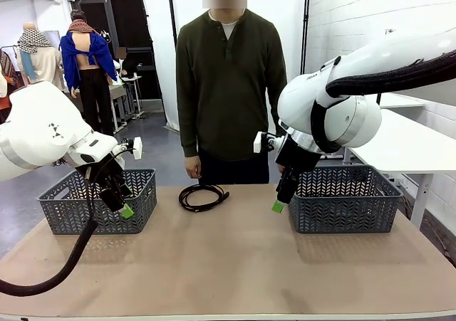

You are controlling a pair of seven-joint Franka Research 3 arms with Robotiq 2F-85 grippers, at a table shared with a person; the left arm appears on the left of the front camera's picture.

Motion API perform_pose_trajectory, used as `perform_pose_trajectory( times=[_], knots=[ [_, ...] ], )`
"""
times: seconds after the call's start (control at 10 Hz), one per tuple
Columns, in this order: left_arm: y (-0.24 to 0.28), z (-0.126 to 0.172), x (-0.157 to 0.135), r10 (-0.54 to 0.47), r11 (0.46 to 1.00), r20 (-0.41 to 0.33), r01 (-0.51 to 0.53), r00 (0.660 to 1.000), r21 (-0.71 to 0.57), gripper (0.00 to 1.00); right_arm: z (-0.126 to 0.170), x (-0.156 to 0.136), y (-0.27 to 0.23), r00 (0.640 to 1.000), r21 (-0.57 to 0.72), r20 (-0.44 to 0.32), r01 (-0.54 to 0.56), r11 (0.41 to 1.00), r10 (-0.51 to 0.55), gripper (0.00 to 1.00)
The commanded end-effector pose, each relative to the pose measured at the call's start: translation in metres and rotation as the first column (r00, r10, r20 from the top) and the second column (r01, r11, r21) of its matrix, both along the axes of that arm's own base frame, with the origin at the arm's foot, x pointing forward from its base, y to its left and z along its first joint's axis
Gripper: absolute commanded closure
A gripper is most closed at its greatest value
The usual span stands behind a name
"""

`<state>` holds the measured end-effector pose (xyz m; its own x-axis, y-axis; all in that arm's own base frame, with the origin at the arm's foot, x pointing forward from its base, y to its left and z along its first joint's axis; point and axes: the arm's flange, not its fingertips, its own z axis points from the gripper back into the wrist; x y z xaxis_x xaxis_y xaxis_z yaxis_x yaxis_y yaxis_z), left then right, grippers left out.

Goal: Organize the cables according to human instructions.
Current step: Pick up a bundle of cables and place it in the basket indicated by the human.

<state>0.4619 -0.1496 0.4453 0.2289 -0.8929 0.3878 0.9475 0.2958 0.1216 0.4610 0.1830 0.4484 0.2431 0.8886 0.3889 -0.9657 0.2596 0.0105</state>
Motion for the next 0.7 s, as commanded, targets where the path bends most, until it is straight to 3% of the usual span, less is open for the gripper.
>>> perform_pose_trajectory(
  times=[0.0, 0.6],
  knots=[
    [-0.0003, 0.0029, -0.0002, -0.001, 1.000, -0.008, 0.001, 1.000, 0.002, 0.00, 0.0010, 0.0013, 0.0006, 1.000, -0.009, 0.001, 0.009, 1.000, -0.009, 0.00],
    [-0.0003, 0.0029, -0.0002, -0.001, 1.000, -0.008, 0.001, 1.000, 0.002, 0.00, 0.0010, 0.0013, 0.0006, 1.000, -0.009, 0.001, 0.009, 1.000, -0.009, 0.00]
  ],
)
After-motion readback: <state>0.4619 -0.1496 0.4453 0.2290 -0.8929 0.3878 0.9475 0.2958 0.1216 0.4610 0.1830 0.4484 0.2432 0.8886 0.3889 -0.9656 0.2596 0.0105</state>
